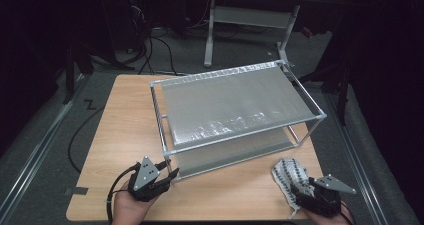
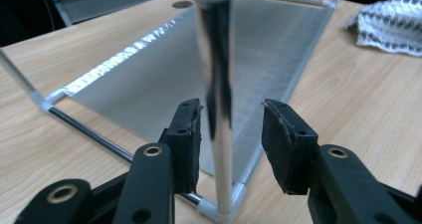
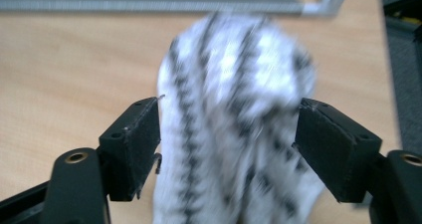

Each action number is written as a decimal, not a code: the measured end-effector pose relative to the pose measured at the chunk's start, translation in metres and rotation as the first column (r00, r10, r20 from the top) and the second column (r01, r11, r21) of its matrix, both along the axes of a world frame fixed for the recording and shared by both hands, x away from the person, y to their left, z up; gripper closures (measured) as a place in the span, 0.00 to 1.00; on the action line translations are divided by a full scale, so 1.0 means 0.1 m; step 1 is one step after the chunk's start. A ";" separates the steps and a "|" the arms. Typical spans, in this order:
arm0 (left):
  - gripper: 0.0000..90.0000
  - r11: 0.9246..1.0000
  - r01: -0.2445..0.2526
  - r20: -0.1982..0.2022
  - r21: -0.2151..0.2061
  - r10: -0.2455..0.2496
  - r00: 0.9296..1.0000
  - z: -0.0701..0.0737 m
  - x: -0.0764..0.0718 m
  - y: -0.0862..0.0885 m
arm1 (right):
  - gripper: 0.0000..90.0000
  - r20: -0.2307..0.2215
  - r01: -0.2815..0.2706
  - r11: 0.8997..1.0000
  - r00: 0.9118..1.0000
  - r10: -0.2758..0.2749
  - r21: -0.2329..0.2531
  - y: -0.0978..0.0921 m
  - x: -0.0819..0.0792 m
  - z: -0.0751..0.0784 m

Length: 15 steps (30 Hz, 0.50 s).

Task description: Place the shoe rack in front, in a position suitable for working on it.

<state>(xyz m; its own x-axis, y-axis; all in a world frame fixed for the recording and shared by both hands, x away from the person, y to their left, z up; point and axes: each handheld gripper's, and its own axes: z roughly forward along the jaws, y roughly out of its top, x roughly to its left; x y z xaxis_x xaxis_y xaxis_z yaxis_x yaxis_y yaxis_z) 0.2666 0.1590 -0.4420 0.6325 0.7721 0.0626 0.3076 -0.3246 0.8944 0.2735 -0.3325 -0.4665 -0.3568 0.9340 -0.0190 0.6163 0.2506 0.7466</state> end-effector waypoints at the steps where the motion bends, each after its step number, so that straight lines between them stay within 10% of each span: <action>1: 0.67 1.000 0.002 -0.002 0.003 -0.002 1.000 0.00 0.00 0.00 | 0.27 -0.014 -0.002 1.000 1.000 0.002 -0.013 0.01 -0.02 -0.04; 15: 0.89 1.000 0.003 -0.038 -0.025 -0.004 0.999 0.01 0.06 0.03 | 0.27 -0.098 0.056 0.998 0.994 -0.057 -0.019 -0.11 -0.04 -0.21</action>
